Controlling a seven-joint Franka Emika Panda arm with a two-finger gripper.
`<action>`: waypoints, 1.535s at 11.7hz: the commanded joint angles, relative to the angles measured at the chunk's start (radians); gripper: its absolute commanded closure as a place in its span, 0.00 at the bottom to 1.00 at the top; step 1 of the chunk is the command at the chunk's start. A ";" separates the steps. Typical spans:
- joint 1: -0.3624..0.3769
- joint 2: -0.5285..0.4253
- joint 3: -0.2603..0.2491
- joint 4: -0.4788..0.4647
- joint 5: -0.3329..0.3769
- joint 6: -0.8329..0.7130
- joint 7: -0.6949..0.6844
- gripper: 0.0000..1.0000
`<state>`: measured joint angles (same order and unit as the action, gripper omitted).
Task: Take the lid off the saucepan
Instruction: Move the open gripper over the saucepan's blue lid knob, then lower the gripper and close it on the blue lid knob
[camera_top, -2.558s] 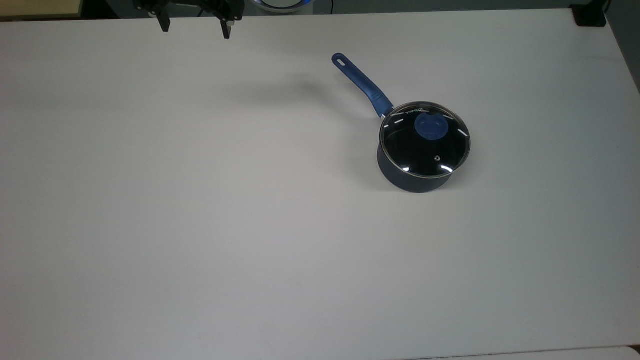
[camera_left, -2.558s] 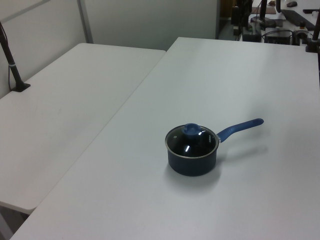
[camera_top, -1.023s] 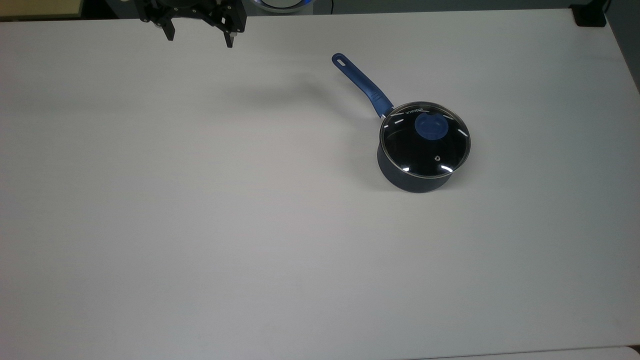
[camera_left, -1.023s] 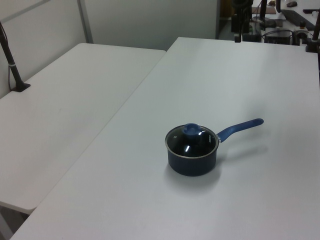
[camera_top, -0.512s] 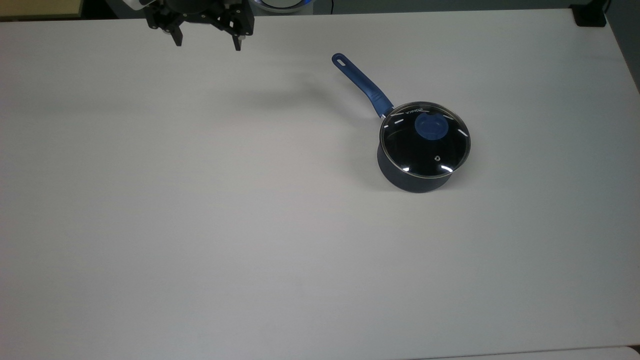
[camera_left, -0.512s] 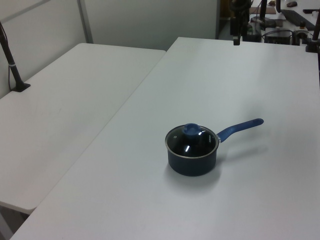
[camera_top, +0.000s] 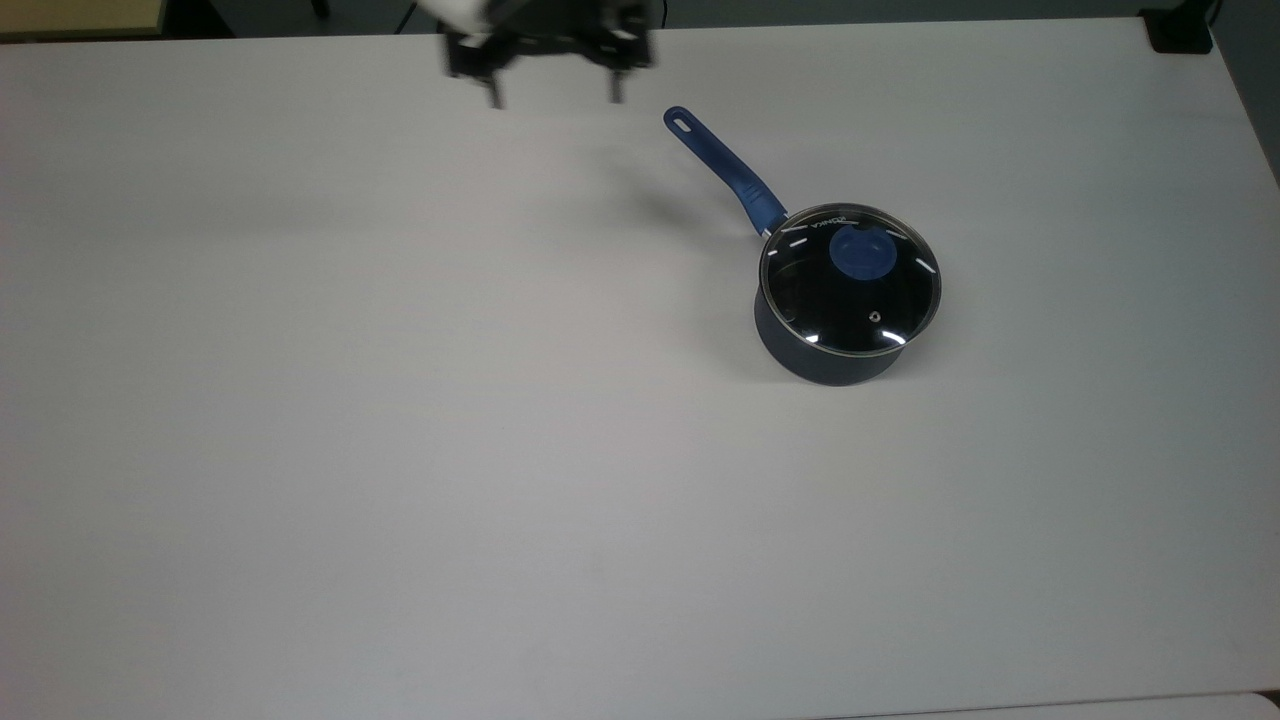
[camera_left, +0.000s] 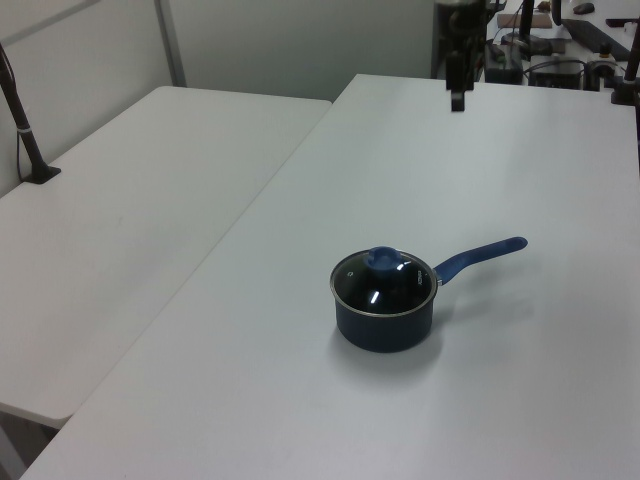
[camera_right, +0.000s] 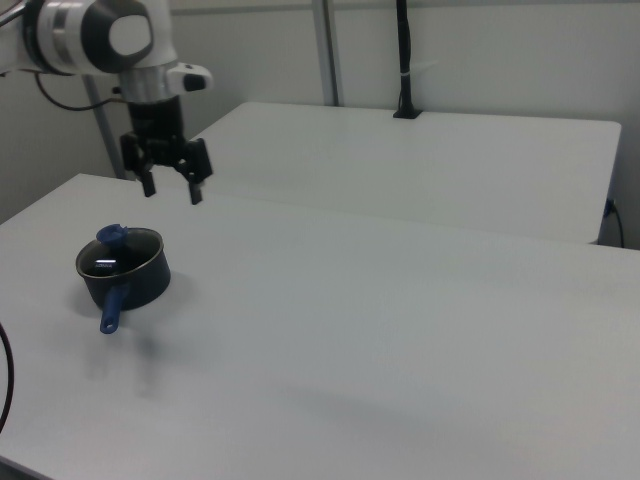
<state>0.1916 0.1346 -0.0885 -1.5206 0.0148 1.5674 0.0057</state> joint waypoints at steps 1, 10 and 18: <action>0.121 0.051 -0.013 0.005 0.036 0.106 0.165 0.00; 0.359 0.296 -0.013 0.074 0.067 0.301 0.343 0.00; 0.358 0.350 0.009 0.105 0.056 0.356 0.366 0.00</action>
<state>0.5441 0.4696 -0.0757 -1.4346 0.0664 1.9031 0.3618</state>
